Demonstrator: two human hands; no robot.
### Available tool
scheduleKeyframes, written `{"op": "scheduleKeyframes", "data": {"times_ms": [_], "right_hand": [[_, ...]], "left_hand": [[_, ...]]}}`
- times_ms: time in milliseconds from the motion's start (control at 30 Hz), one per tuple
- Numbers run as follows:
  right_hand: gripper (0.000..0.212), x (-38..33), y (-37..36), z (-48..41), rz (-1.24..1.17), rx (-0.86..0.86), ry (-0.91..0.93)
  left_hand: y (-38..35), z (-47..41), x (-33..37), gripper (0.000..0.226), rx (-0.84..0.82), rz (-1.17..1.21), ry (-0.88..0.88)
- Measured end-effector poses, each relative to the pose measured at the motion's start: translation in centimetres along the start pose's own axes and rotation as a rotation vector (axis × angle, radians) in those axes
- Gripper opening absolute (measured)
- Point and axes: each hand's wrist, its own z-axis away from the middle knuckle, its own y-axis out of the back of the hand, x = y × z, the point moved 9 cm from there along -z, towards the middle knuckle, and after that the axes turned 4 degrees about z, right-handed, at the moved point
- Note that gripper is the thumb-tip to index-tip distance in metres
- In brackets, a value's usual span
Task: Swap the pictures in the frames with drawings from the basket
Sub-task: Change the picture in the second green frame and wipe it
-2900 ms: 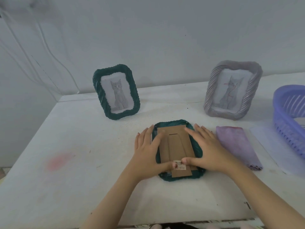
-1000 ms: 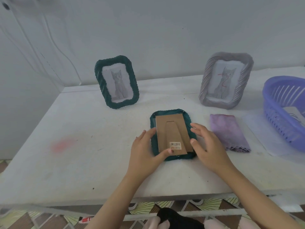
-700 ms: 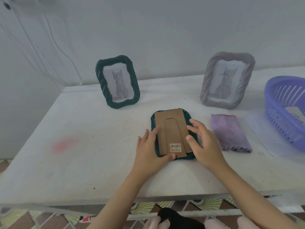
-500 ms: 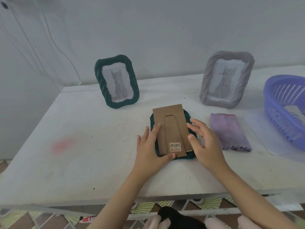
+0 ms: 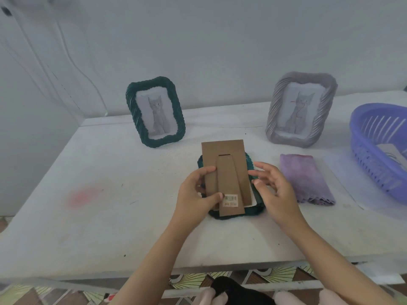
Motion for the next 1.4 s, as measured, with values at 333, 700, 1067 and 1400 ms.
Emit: {"op": "scheduleKeyframes", "data": {"times_ms": [333, 700, 1067, 1400], "right_hand": [[0.036, 0.7, -0.2, 0.0, 0.212, 0.014, 0.085], [0.052, -0.2, -1.1, 0.2, 0.511, 0.009, 0.147], [0.058, -0.7, -0.5, -0.7, 0.619, 0.115, 0.084], [0.036, -1.9, 1.3, 0.0, 0.589, 0.303, 0.13]], "left_hand": [[7.8, -0.2, -0.9, 0.058, 0.075, 0.167, 0.143], [12.3, 0.7, -4.1, 0.055, 0.091, -0.624, 0.266], [4.0, -0.2, 0.4, 0.052, -0.057, -0.558, -0.051], [1.0, -0.4, -0.2, 0.059, -0.136, -0.573, -0.087]]}}
